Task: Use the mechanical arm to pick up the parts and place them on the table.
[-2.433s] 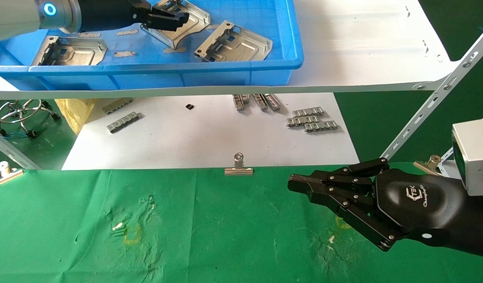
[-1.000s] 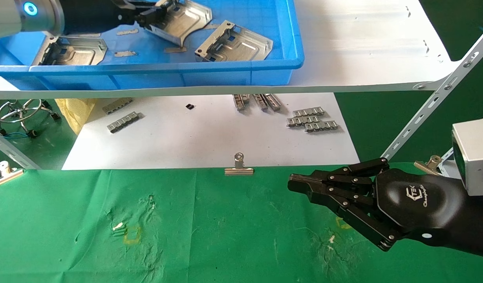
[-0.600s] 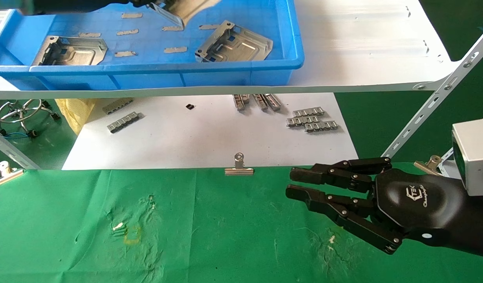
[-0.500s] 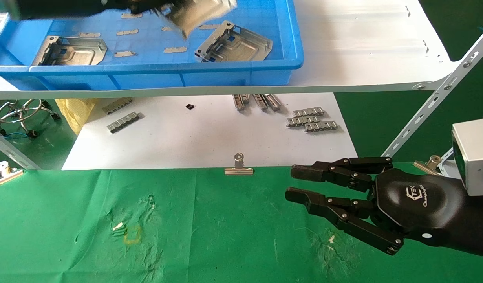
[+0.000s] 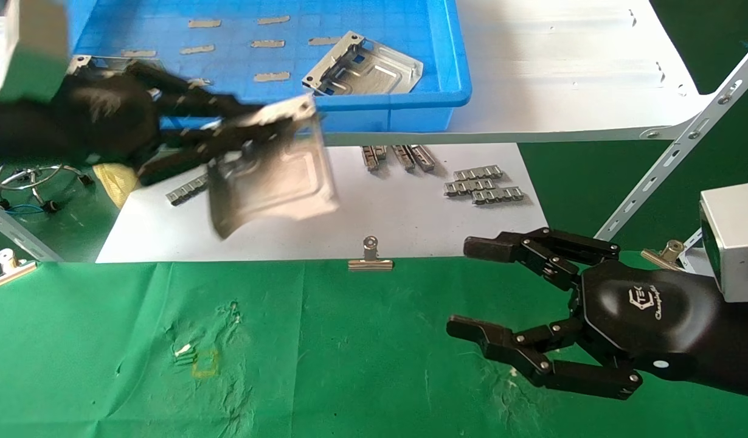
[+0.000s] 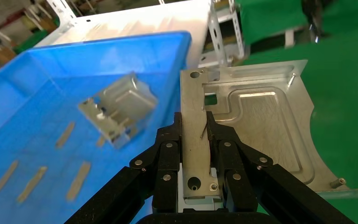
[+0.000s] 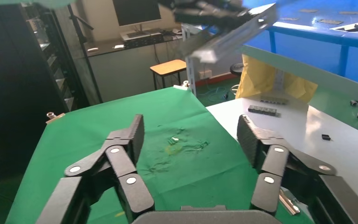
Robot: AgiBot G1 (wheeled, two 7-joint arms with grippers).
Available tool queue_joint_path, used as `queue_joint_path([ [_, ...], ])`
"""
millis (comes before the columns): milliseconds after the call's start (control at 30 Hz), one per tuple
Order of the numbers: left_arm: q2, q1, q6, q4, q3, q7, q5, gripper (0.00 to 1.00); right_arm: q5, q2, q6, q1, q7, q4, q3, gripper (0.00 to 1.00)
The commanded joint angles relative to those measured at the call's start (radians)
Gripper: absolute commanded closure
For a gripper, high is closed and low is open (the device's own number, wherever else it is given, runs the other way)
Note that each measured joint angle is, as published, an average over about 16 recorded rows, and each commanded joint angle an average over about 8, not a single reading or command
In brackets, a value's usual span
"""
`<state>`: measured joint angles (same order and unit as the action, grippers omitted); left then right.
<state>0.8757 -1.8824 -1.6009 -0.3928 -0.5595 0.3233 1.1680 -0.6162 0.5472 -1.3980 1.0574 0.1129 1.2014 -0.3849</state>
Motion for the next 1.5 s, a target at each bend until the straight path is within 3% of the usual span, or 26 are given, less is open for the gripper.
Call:
queue_joint_path([
  [33, -0.047, 0.051, -0.002, -0.072, -0.016, 0.026, -0.041, 1.0, 0.0, 0.0, 0.0, 0.0, 0.0, 0.0, 0.0, 0.0],
  [267, -0.128, 0.169, 0.027, -0.097, -0.104, 0.196, -0.043, 1.0, 0.0, 0.0, 0.0, 0.0, 0.0, 0.0, 0.0, 0.0],
  [467, -0.114, 0.221, 0.054, 0.022, -0.139, 0.37, 0.001, 1.0, 0.0, 0.0, 0.0, 0.0, 0.0, 0.0, 0.0, 0.0],
  [667, -0.088, 0.236, 0.047, 0.112, -0.174, 0.47, 0.049, 0.99, 0.0, 0.0, 0.0, 0.0, 0.0, 0.0, 0.0, 0.0],
  [700, -0.083, 0.236, 0.048, 0.126, -0.179, 0.479, 0.057, 0.93, 0.0, 0.0, 0.0, 0.0, 0.0, 0.0, 0.0, 0.0],
  [933, -0.047, 0.232, 0.088, 0.213, -0.211, 0.533, 0.106, 0.06, 0.0, 0.0, 0.0, 0.0, 0.0, 0.0, 0.0, 0.0],
  [967, -0.042, 0.231, 0.095, 0.223, -0.214, 0.541, 0.111, 0.0, 0.0, 0.0, 0.0, 0.0, 0.0, 0.0, 0.0, 0.0],
  [1267, -0.006, 0.213, 0.076, 0.279, -0.212, 0.582, 0.107, 0.0, 0.0, 0.0, 0.0, 0.0, 0.0, 0.0, 0.0, 0.0],
  [1500, -0.006, 0.213, 0.018, 0.345, -0.181, 0.478, 0.05, 0.0, 0.0, 0.0, 0.0, 0.0, 0.0, 0.0, 0.0, 0.0],
])
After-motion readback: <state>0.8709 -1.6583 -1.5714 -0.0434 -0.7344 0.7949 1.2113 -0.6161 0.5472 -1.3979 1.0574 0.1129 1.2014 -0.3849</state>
